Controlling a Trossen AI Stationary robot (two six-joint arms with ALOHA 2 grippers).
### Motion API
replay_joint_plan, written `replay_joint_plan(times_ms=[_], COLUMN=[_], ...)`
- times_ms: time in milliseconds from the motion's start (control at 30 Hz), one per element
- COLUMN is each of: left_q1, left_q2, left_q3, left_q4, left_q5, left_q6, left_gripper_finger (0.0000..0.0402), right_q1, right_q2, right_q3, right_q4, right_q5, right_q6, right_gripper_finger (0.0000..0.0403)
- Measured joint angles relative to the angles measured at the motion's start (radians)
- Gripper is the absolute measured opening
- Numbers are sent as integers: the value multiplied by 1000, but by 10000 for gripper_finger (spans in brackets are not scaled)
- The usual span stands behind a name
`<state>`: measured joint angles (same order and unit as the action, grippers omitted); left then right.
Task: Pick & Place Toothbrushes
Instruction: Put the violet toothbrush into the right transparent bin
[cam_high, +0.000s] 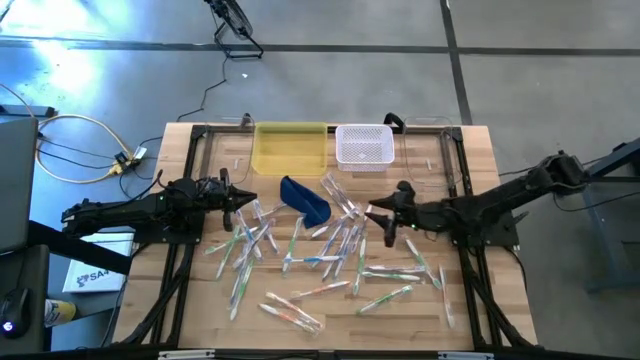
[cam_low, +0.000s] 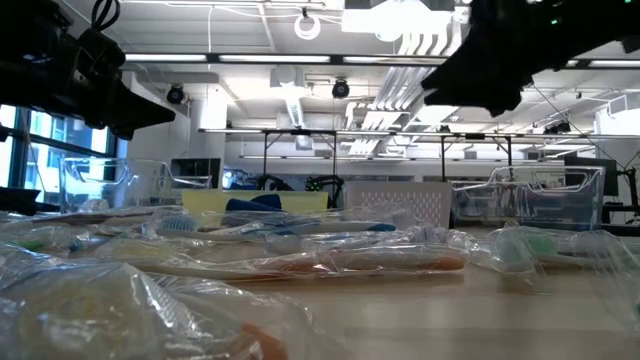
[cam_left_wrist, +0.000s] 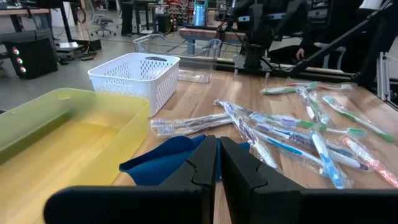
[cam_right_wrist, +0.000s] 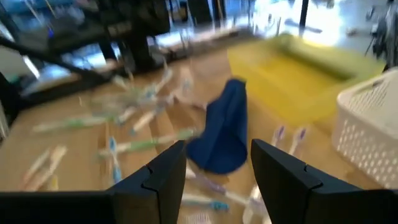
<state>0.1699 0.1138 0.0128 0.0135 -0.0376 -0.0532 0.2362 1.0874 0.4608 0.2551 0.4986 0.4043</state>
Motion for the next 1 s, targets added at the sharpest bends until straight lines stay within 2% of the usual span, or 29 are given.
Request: replay_joint_plan(times_ms=[167,300,567,867,1000], left_q1=[0,0,0,0,0], left_q2=[0,0,0,0,0], left_q3=[0,0,0,0,0], left_q4=[0,0,0,0,0], left_q5=[0,0,0,0,0], left_q6=[0,0,0,0,0], left_gripper_finger=[17,17,17,17,17], right_q1=[-97,-155,-206,-210,-211], right_q2=[82,164,324,471,488], right_q3=[104,196,319,351,351], right_q4=[-193,-325,-389,-404,-419], right_q5=[-171,-248,-274,-274,-274], right_q6=[29,13,-91,-102,-182], right_gripper_finger=[174,174,174,174,174])
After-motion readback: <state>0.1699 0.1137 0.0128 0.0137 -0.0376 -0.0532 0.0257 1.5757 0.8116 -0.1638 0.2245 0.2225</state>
